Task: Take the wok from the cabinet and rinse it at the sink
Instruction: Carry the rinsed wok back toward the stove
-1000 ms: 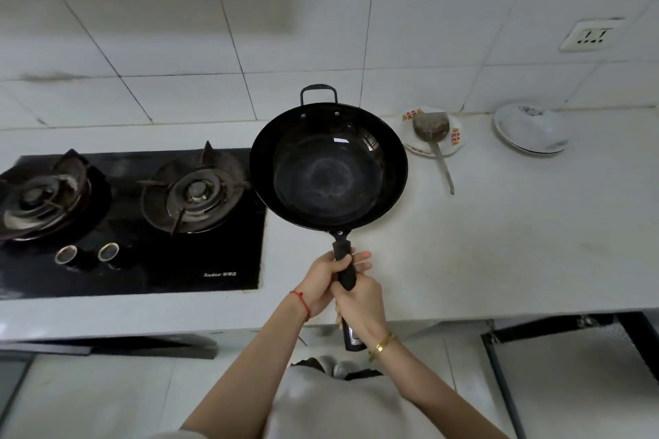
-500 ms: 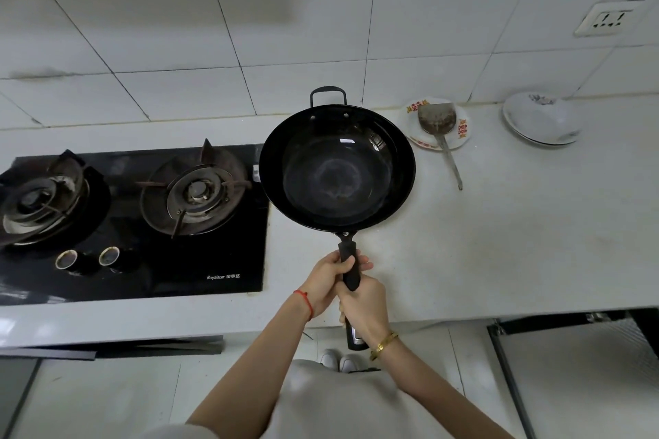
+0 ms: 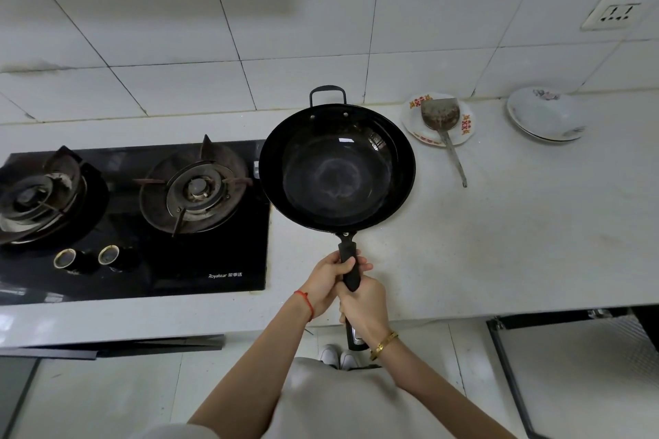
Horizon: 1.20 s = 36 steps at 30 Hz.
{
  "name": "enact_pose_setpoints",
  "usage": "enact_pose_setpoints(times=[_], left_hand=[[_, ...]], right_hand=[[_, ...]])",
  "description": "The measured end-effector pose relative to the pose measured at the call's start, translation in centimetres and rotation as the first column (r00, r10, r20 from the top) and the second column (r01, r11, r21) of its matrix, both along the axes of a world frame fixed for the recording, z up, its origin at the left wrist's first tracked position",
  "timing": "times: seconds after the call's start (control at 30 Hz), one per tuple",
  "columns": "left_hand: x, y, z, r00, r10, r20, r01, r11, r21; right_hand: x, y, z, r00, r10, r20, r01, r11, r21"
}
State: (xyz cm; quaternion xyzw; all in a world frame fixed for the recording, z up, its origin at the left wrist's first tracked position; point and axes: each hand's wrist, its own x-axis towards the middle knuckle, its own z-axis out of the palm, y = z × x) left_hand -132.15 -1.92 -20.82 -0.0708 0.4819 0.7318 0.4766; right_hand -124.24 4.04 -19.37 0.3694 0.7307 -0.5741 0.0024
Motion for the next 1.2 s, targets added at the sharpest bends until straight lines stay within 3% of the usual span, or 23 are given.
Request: enact_pose_setpoints(times=[0.27, 0.5, 0.7, 0.77, 0.93, 1.2], left_hand=[[-0.4, -0.3, 0.1, 0.999, -0.042, -0.023, 0.042, 0.999, -0.018], [-0.5, -0.8, -0.1, 0.996, -0.083, -0.025, 0.081, 0.994, -0.068], [-0.3, -1.3, 0.1, 0.995, -0.08, -0.067, 0.073, 0.993, -0.091], [-0.2, -1.7, 0.0, 0.994, -0.066, -0.089, 0.057, 0.994, -0.098], [-0.1, -2.9, -0.5, 0.987, -0.074, -0.143, 0.056, 0.991, -0.125], [0.0, -3.1, -0.5, 0.981, -0.069, -0.183, 0.043, 0.989, -0.143]], right_hand=[[-0.4, -0.3, -0.1, 0.999, 0.002, 0.038, -0.001, 1.0, -0.012], [-0.2, 0.4, 0.3, 0.993, 0.052, 0.105, -0.018, 0.954, -0.3], [-0.1, 0.5, 0.2, 0.994, 0.045, 0.103, -0.005, 0.932, -0.363], [0.1, 0.8, -0.1, 0.994, 0.057, 0.091, -0.023, 0.942, -0.336], [0.7, 2.9, -0.7, 0.97, 0.211, 0.122, -0.205, 0.977, -0.059], [1.1, 3.1, -0.6, 0.962, 0.261, 0.082, -0.255, 0.963, -0.084]])
